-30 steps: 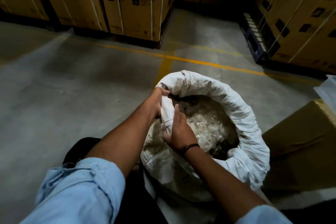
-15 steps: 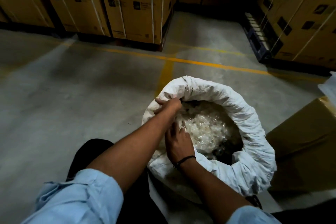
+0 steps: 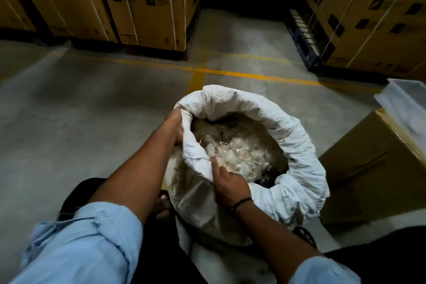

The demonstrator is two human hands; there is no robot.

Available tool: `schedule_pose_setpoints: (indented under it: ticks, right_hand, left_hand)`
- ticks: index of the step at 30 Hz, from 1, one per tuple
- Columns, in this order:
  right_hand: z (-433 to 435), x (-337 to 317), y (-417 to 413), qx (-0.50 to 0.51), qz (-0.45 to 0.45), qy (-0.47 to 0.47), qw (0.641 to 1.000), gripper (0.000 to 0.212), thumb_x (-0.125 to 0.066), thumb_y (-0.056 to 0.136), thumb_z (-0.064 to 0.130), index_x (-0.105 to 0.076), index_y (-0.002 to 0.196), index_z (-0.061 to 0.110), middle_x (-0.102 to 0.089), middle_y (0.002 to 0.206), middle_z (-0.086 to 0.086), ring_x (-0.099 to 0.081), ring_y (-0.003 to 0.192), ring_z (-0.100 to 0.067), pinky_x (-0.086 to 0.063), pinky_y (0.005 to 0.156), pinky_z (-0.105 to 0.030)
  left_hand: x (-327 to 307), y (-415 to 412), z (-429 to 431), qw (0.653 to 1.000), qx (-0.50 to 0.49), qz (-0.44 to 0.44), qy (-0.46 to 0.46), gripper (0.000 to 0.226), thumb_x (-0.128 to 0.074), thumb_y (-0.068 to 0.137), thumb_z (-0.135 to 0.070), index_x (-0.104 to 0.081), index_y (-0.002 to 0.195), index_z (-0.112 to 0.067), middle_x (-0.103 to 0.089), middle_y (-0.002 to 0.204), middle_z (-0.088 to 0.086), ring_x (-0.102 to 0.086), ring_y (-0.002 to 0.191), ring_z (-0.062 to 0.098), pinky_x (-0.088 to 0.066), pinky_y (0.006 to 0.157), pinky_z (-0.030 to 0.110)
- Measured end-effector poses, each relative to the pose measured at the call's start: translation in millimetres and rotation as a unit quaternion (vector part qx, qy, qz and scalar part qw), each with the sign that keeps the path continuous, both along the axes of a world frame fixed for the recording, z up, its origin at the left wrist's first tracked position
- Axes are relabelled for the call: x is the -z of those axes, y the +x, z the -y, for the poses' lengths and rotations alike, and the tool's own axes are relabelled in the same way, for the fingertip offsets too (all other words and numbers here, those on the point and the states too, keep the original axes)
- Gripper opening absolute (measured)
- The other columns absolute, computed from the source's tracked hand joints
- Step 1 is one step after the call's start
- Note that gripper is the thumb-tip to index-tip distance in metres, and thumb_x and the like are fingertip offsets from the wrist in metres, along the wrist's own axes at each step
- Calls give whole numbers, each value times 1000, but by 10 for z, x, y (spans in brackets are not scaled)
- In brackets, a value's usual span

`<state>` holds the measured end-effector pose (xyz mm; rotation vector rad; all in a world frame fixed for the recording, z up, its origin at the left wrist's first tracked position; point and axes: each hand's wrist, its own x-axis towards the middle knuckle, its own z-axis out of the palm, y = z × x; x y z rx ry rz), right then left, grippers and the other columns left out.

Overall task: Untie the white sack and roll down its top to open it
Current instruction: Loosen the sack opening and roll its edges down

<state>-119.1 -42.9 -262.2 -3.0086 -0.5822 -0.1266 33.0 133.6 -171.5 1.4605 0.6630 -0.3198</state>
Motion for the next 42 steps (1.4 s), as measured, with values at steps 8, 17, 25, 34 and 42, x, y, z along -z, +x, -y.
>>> schedule_pose_setpoints:
  ticks: [8, 17, 25, 34, 42]
  right_hand:
    - [264, -121, -7, -50, 21, -89, 995, 55, -39, 90, 23, -44, 139, 1, -62, 86, -11, -55, 48, -30, -33, 40, -30]
    - [538, -261, -298, -82, -9, 26, 996, 40, -62, 77, 28, -66, 107, 1, -67, 96, -18, -63, 60, -32, -48, 47, -29]
    - [971, -29, -169, -45, 115, -81, 989, 47, -45, 84, 21, -54, 127, 4, -63, 88, -11, -61, 62, -32, -45, 52, -35]
    - [1119, -182, 20, -135, 17, -12, 991, 69, -56, 83, 13, -32, 147, 8, -63, 109, -19, -65, 81, -39, -53, 60, -41]
    - [1296, -367, -34, 7, -219, -40, 975, 41, -66, 82, 28, -58, 118, 10, -66, 111, -17, -62, 103, -38, -49, 80, -37]
  left_hand:
    - [-261, -631, 602, 766, 420, 395, 284, 45, -55, 99, -39, -50, 141, -23, -54, 140, -1, -55, 127, 16, -47, 102, 32]
    - [11, -921, 887, 623, 702, 74, 338, 64, -49, 90, -73, -59, 130, -24, -60, 134, -4, -56, 119, 17, -45, 98, 28]
    - [251, -962, 740, 586, 706, 58, 393, 80, -71, 57, -84, -68, 110, -23, -72, 107, -6, -67, 98, 17, -53, 93, 34]
    - [289, -1089, 745, 542, 665, 229, 460, 28, -65, 90, -27, -65, 115, -16, -70, 112, 8, -64, 102, 27, -46, 82, 29]
    - [361, -1212, 879, 345, 635, 305, 620, 40, -66, 82, -28, -50, 116, -17, -67, 110, 8, -62, 108, 30, -43, 94, 37]
